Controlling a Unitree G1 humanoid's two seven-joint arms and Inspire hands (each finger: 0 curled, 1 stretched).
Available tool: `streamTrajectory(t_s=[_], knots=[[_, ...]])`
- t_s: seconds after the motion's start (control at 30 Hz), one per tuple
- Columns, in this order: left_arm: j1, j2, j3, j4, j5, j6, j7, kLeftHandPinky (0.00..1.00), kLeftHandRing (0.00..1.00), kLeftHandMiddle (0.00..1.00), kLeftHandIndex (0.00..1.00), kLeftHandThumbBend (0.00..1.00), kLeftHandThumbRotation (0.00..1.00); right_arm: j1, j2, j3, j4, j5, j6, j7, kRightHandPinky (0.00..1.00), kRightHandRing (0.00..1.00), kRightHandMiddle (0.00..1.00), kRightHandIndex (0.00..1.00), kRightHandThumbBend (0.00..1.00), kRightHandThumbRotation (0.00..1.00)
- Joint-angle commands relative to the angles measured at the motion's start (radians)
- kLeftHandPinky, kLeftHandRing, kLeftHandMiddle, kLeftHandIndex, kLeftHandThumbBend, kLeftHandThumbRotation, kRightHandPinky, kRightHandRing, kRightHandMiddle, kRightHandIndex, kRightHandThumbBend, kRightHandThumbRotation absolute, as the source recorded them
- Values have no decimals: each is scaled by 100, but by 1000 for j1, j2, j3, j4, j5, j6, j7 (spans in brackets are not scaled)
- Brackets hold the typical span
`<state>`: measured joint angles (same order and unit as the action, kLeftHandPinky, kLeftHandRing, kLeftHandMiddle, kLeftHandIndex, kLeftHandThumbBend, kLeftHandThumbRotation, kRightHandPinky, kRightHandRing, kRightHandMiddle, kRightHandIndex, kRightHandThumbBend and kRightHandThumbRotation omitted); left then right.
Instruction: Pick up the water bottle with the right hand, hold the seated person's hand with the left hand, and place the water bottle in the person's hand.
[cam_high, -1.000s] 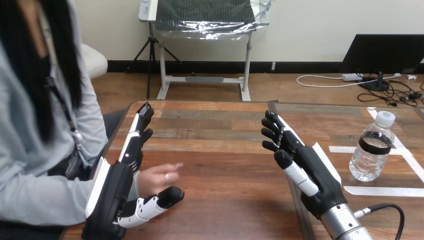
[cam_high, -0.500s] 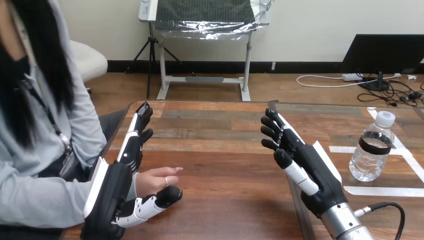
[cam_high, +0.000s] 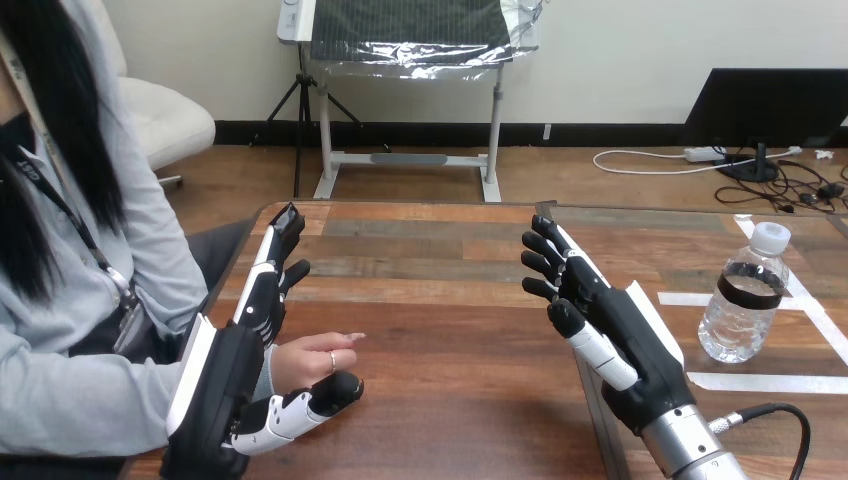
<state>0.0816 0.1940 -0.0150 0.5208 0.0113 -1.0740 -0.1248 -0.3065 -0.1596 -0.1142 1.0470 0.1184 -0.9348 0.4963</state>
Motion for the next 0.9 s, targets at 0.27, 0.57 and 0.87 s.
streamTrajectory(t_s=[0.27,0.57,0.87], knots=[[-40,-1,15,-1,-13,-4,-5,93,100,100,100,100,71,-50,-12,-8,-46,-13,-67,-39,89,94,95,97,100,79],[-45,3,16,8,-17,-15,-10,92,100,100,100,100,70,-73,-22,-29,-49,18,-95,-49,88,93,94,96,100,74],[-39,3,20,-3,-24,-6,-16,92,100,100,100,100,70,-105,-40,-56,-54,54,-97,-61,87,91,92,95,100,66]])
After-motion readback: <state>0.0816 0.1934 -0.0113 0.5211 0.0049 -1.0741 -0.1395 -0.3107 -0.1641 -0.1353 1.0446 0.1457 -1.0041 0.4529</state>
